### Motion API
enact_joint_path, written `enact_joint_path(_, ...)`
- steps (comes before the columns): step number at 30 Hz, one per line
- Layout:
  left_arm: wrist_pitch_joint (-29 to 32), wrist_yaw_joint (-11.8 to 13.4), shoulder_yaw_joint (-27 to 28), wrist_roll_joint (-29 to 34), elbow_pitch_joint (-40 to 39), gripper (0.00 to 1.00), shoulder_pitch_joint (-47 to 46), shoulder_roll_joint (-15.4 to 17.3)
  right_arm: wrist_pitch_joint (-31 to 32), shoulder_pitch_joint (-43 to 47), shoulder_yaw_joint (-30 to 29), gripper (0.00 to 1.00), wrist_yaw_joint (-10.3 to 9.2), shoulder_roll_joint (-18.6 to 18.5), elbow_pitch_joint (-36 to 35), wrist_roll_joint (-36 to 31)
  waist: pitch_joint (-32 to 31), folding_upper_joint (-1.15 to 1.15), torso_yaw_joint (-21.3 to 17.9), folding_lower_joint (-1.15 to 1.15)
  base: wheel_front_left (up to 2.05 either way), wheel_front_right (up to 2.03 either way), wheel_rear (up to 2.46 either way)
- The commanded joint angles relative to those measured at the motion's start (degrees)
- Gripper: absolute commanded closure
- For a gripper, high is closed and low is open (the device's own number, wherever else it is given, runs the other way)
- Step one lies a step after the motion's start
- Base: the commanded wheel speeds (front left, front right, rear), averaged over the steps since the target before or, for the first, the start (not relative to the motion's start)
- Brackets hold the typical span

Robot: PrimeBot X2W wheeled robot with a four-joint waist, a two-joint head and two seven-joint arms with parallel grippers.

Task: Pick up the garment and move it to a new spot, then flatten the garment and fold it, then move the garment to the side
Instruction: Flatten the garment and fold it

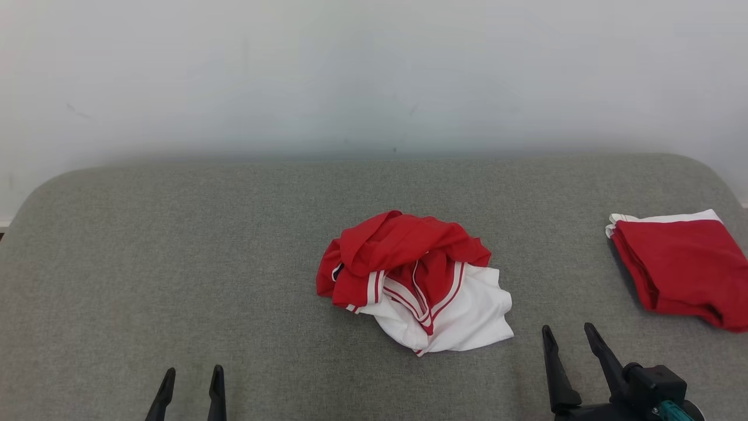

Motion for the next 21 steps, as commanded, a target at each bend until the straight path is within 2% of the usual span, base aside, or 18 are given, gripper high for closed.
enact_joint_path(1,-0.15,-0.32,-0.10,-0.22,0.14,0.00,-0.39,-0.30,-0.10,0.28,0.17,0.00,-0.14,-0.02,0.05,-0.23,0.06,0.00,-0.05,0.00,0.00,0.00,0.00)
enact_joint_path(5,-0.15,-0.28,-1.47,-0.60,0.39,0.00,-1.13,-0.01,0.01,0.10,0.51,0.00,-0.14,-0.02,-0.07,-0.15,0.33,0.00,-0.42,0.00,0.00,0.00,0.00)
enact_joint_path(8,-0.15,-0.31,-4.97,-2.31,1.17,0.00,-2.57,1.09,0.14,-0.20,0.90,0.00,-0.14,-0.02,-0.10,-0.10,0.62,0.00,-1.02,0.00,0.00,0.00,0.00)
enact_joint_path(13,-0.15,-0.33,-14.26,-5.52,3.30,0.00,-7.29,3.12,0.49,-0.84,2.02,0.00,-0.14,-0.03,-0.17,0.06,1.28,0.00,-3.51,0.00,0.00,0.00,0.00)
enact_joint_path(18,0.85,-0.34,-23.79,-9.48,7.21,0.00,-13.58,3.97,0.41,-1.63,2.35,0.00,-0.14,-0.03,-0.54,0.45,3.58,0.00,-7.63,0.00,0.00,0.00,0.00)
enact_joint_path(21,1.96,-0.28,-26.33,-11.56,9.35,0.00,-15.83,3.74,0.11,-1.73,2.28,0.00,-0.14,-0.02,-0.26,0.43,4.58,0.00,-9.32,0.00,0.00,0.00,0.00)
